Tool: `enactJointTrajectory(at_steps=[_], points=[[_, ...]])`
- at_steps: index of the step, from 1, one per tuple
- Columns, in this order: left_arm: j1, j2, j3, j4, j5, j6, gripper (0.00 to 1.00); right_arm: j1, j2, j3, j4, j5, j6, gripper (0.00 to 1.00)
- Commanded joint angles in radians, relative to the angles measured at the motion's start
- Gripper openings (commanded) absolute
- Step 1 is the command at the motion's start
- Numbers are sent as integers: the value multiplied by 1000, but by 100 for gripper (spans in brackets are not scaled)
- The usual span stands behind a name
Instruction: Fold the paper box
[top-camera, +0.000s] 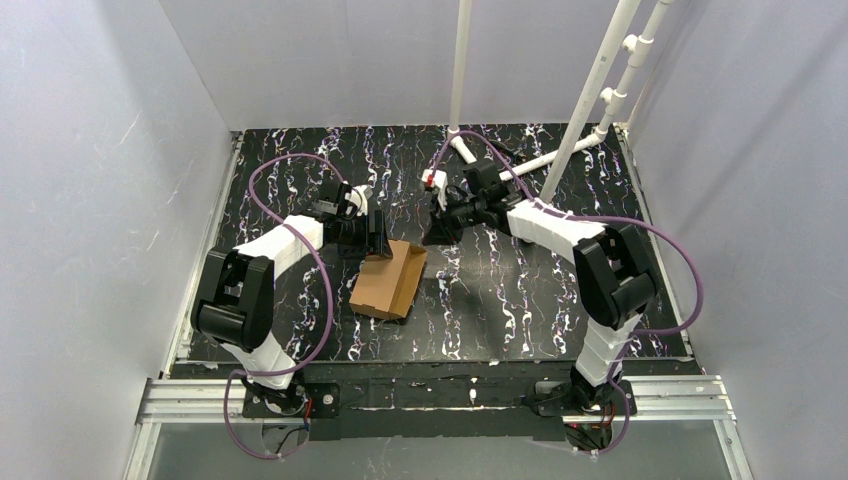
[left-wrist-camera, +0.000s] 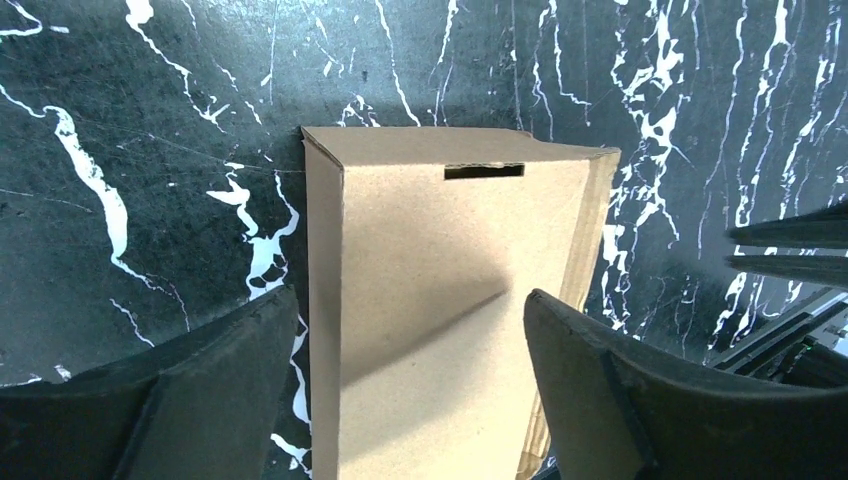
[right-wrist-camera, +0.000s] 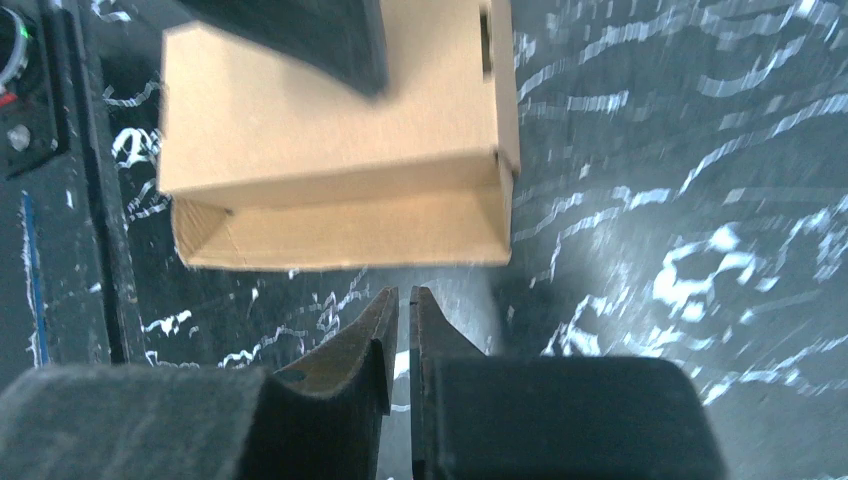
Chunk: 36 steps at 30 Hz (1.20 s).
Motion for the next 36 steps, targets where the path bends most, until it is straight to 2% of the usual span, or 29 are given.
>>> enactJointTrajectory(at_steps=[1, 7, 13, 18, 24, 27, 36], points=[[10, -105, 8, 17, -2, -27, 85, 14, -44, -116, 75, 110, 118, 17], [35, -249, -75, 59, -9, -61, 93, 49, -35, -204, 229, 309, 324, 8], [102, -387, -270, 200, 69, -143, 97, 65, -2, -247, 357, 373, 488, 5], [137, -380, -375, 334, 147, -211, 98, 82, 25, -240, 387, 424, 605, 6], [141, -302, -353, 347, 177, -213, 98, 96, 86, -210, 382, 406, 641, 3], [142, -269, -342, 352, 192, -218, 94, 104, 95, -197, 381, 401, 643, 3], [137, -153, -319, 365, 263, -251, 70, 142, 144, -103, 321, 413, 606, 1]])
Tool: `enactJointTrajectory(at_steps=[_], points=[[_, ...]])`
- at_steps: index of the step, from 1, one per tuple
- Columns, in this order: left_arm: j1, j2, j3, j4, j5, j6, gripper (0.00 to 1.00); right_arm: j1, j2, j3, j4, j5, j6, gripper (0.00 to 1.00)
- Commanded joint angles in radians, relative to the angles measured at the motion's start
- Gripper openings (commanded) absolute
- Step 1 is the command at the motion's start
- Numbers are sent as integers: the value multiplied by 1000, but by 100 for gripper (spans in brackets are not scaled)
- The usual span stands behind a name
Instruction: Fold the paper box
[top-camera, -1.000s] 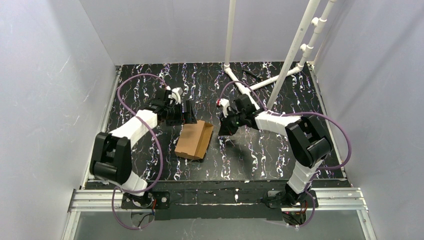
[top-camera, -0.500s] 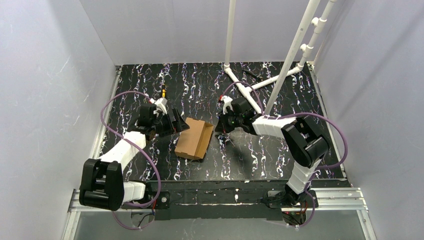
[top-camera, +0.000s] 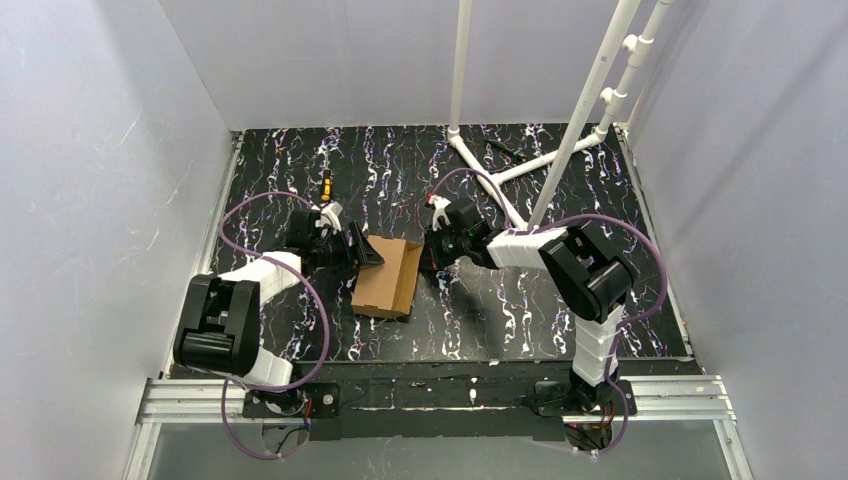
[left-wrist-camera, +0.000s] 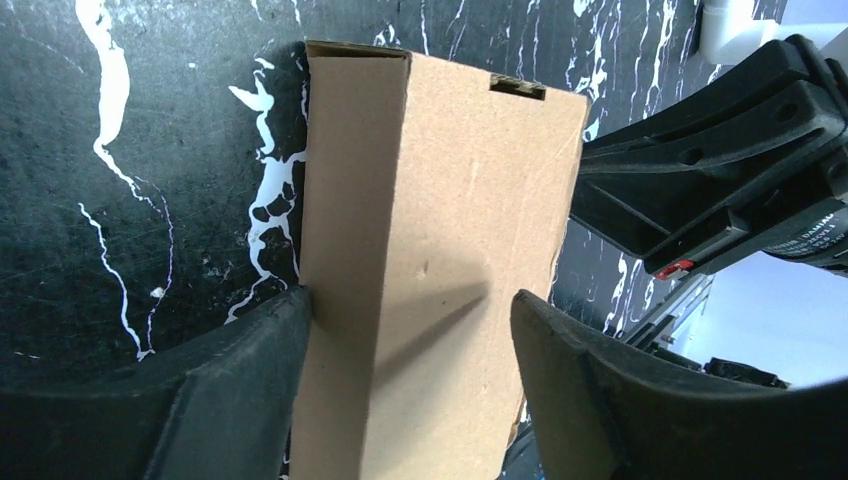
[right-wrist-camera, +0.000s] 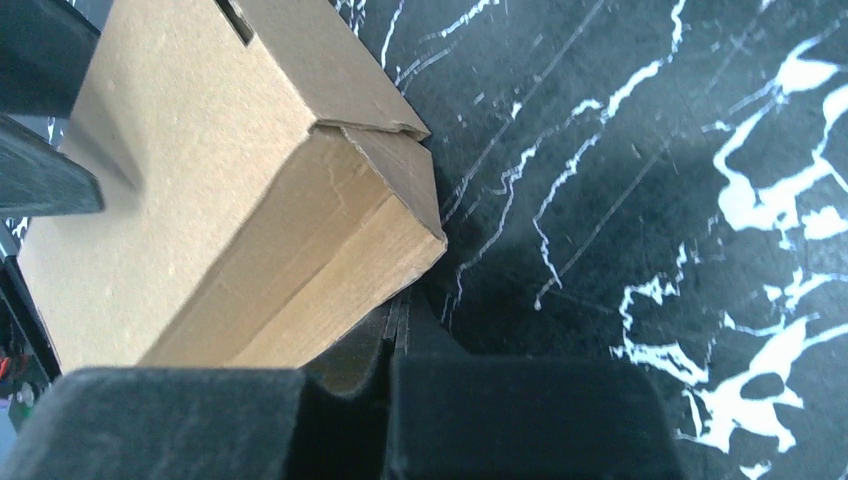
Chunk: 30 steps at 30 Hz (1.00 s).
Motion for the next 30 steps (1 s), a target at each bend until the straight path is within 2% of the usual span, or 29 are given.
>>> enactJointTrajectory(at_steps=[1, 3, 5, 8, 11, 17, 21, 27, 30], points=[[-2, 18, 32, 9, 63, -14, 67, 27, 25, 86, -33, 27, -33, 1], [-6, 19, 32, 9, 66, -15, 65, 41, 39, 127, -73, 52, -71, 1], [-8, 22, 32, 9, 67, -18, 57, 58, 56, 168, -112, 72, -112, 1], [-18, 40, 39, 9, 73, -21, 54, 102, 85, 238, -190, 125, -197, 1], [-30, 64, 51, 9, 75, -24, 53, 153, 118, 293, -283, 197, -289, 1], [-55, 84, 69, 8, 48, -40, 53, 190, 129, 305, -317, 266, -363, 1], [-53, 59, 60, -16, -16, -46, 55, 184, 110, 291, -334, 321, -408, 1], [-35, -2, 44, -18, -55, -74, 60, 146, 60, 253, -335, 321, -442, 3], [-16, -47, 38, -31, -83, -84, 69, 127, 49, 238, -342, 309, -448, 4]])
